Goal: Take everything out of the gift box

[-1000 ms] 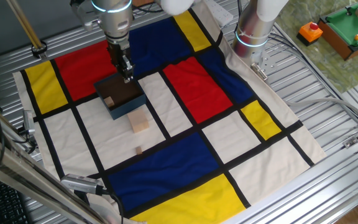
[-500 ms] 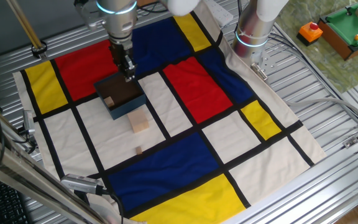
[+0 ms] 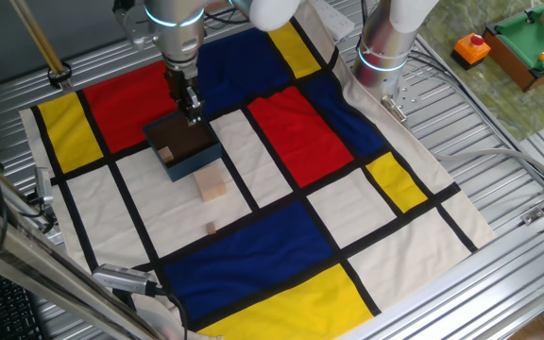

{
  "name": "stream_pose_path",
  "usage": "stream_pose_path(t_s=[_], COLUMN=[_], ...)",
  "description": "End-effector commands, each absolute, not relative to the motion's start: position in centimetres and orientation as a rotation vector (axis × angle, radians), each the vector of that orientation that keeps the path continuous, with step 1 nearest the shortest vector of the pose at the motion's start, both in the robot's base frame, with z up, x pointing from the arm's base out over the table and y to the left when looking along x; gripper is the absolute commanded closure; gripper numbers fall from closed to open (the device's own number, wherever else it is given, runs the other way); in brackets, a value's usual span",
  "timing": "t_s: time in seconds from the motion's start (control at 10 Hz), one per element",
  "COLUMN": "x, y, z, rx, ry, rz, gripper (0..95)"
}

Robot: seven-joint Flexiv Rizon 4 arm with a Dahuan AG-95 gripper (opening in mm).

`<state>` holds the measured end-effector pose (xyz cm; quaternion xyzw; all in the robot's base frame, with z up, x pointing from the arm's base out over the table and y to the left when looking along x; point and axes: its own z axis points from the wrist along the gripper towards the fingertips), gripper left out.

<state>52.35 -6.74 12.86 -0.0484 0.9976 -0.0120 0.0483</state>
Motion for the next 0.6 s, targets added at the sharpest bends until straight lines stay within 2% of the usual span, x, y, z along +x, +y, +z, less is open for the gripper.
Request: stream_pose_path(t_s=[0.1,0.6], x=[52.17,52.06], y=[-6.77,-6.74], z=[13.13,13.46], rx=[-0.126,-0.088], ry=[3.046,3.041], rz=[-0.037,-0.054], gripper=[57.0,57.0])
